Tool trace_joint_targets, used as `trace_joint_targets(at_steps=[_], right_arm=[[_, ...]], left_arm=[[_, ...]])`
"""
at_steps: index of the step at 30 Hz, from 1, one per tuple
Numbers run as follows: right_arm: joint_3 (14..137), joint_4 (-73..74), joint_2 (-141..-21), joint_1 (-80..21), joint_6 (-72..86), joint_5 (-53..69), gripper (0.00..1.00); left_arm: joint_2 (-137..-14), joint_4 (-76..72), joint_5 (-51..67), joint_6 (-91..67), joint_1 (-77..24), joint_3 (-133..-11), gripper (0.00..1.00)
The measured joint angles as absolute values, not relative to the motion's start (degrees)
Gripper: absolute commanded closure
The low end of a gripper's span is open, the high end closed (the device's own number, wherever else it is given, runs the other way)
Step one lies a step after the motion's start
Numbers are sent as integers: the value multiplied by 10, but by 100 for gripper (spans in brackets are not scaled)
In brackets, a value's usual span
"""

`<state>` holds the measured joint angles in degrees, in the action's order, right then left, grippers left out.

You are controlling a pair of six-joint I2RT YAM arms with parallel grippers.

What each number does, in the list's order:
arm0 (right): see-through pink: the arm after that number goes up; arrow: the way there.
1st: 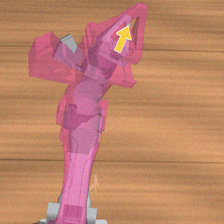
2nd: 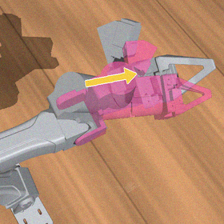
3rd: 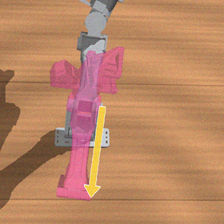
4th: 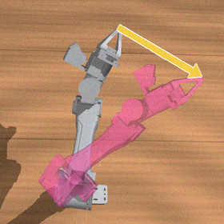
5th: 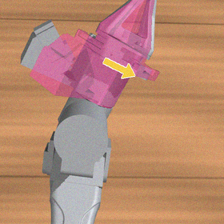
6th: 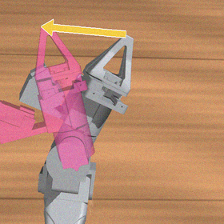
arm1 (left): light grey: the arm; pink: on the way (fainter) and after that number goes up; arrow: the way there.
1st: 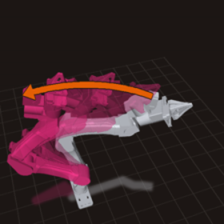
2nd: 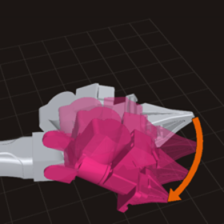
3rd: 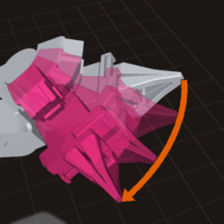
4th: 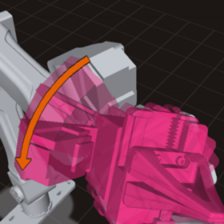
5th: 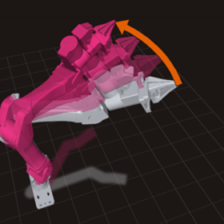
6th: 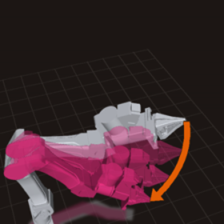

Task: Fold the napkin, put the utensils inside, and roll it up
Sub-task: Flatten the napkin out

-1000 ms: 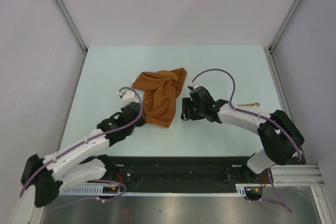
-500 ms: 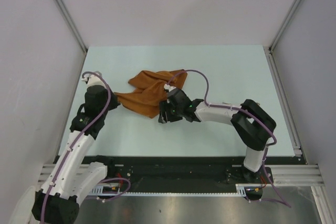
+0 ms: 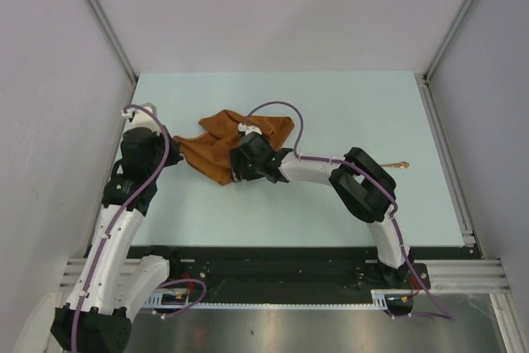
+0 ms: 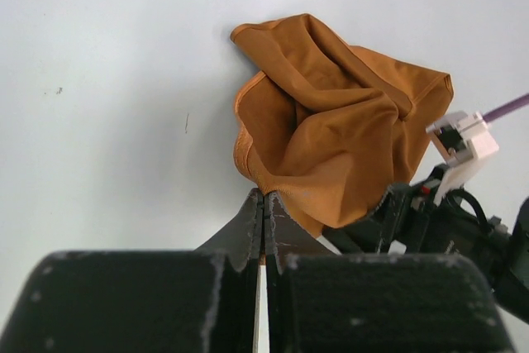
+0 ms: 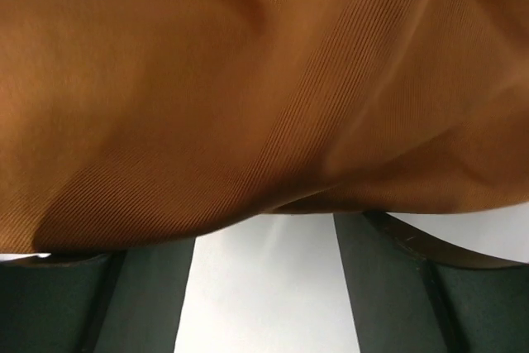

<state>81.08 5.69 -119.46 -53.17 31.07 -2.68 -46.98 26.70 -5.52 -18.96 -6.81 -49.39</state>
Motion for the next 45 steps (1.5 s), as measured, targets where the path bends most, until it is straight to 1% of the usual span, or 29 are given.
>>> trace_joint_targets(at_steps=[6,10,13,14,16,17,22,24,27,30,31,32,33,34,35,39,42,45], right_arm=[[848,54,-1225,-531,311,-79,29],[899,70,-1259,-529,311,-112,35],[927,83,-1277,-526,311,-134,59],[932,86,-1281,-524,309,-139,76],[947,97,-1292,-521,309,-153,90],[951,101,-1296,-519,309,-158,100],[954,113,-1295,-510,303,-175,100],[951,141,-1285,-509,290,-191,100],[928,187,-1238,-511,265,-229,100],[904,246,-1154,-516,236,-278,100],[901,267,-1111,-518,226,-300,92],[901,274,-1093,-521,222,-312,80],[901,281,-1063,-523,218,-326,60],[901,287,-1035,-524,211,-337,53],[901,289,-1017,-525,213,-343,48],[889,294,-985,-524,214,-343,43],[826,291,-983,-524,227,-321,39],[735,287,-983,-525,245,-278,38]], left_arm=[[-470,260,-40,-181,-64,-481,100],[-474,258,-25,-179,-60,-471,100],[-474,255,-10,-179,-58,-466,100],[-474,255,-10,-179,-58,-466,99],[-474,254,-8,-179,-58,-466,100],[-474,254,-8,-179,-58,-466,100],[-474,254,-8,-180,-58,-466,100],[-474,255,-10,-180,-58,-465,100],[-475,261,-14,-180,-58,-464,100],[-475,262,-22,-180,-58,-463,99],[-475,262,-24,-180,-58,-463,99],[-475,262,-26,-180,-58,-463,99],[-475,262,-28,-180,-57,-463,100],[-475,262,-28,-179,-57,-463,100],[-475,262,-28,-180,-57,-463,100],[-475,262,-29,-180,-57,-463,100],[-475,263,-29,-179,-57,-463,100],[-475,263,-29,-180,-57,-463,100]])
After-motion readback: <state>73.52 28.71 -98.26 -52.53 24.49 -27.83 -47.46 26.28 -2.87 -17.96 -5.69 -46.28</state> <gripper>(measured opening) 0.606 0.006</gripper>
